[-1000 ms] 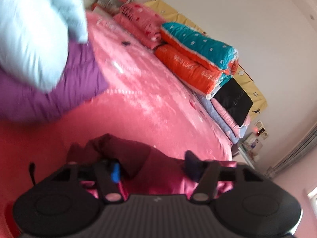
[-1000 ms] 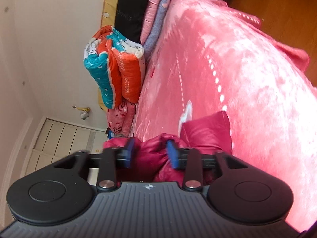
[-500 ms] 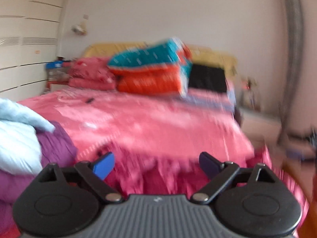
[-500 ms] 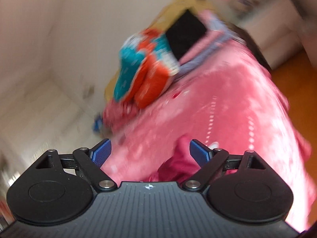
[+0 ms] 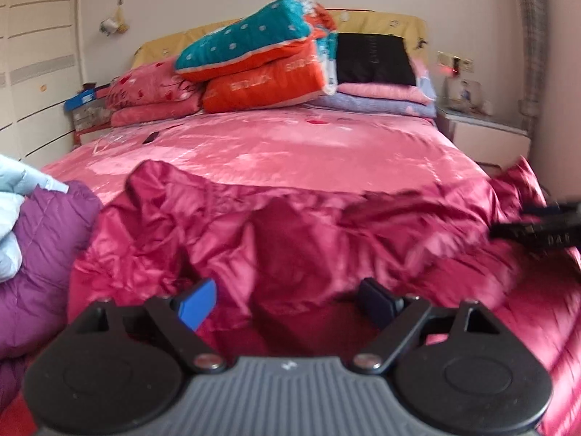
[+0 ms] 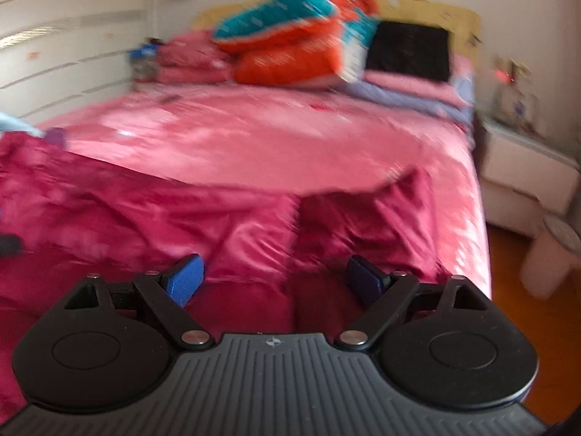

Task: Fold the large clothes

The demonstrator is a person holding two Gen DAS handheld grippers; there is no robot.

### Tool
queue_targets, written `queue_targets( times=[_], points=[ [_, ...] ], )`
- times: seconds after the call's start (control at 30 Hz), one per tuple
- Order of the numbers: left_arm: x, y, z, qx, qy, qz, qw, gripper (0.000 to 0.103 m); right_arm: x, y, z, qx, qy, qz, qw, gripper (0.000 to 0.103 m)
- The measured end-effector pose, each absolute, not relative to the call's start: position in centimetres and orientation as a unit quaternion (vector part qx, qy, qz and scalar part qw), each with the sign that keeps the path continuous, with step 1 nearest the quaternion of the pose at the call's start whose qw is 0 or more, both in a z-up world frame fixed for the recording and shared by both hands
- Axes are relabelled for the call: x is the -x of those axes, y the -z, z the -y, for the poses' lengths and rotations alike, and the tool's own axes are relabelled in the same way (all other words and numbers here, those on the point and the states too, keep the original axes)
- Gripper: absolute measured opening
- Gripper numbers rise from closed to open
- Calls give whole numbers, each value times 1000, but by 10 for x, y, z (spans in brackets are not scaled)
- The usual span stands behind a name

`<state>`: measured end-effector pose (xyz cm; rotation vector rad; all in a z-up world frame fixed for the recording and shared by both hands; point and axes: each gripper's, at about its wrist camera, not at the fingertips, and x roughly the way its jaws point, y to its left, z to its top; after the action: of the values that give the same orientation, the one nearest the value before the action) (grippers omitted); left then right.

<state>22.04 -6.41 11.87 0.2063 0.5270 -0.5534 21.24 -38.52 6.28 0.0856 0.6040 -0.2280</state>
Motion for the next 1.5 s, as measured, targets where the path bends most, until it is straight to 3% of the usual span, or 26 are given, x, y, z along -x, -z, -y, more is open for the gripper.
queue_targets(
  times=[0.23, 0.8, 1.13, 1.23, 1.33, 1.5],
  points=[
    [-259, -125, 86, -127, 234, -248, 932, 88, -223, -43, 433, -115, 186, -303, 927, 103],
    [-318, -65, 74, -58, 176, -319, 930, 95, -214, -31, 432, -130, 198, -317, 918, 103],
    [-322, -49, 78, -59, 165, -310, 935, 99, -217, -22, 429, -150, 193, -307, 920, 103],
    [-320, -54, 81, -72, 159, -307, 936, 98, -217, -23, 429, -146, 194, -308, 920, 103],
    [-309, -72, 84, -81, 146, -300, 939, 89, -214, -30, 432, -150, 193, -309, 919, 103],
    [-269, -119, 101, -46, 178, -247, 952, 89, -198, -64, 428, -166, 198, -270, 927, 103]
  ],
)
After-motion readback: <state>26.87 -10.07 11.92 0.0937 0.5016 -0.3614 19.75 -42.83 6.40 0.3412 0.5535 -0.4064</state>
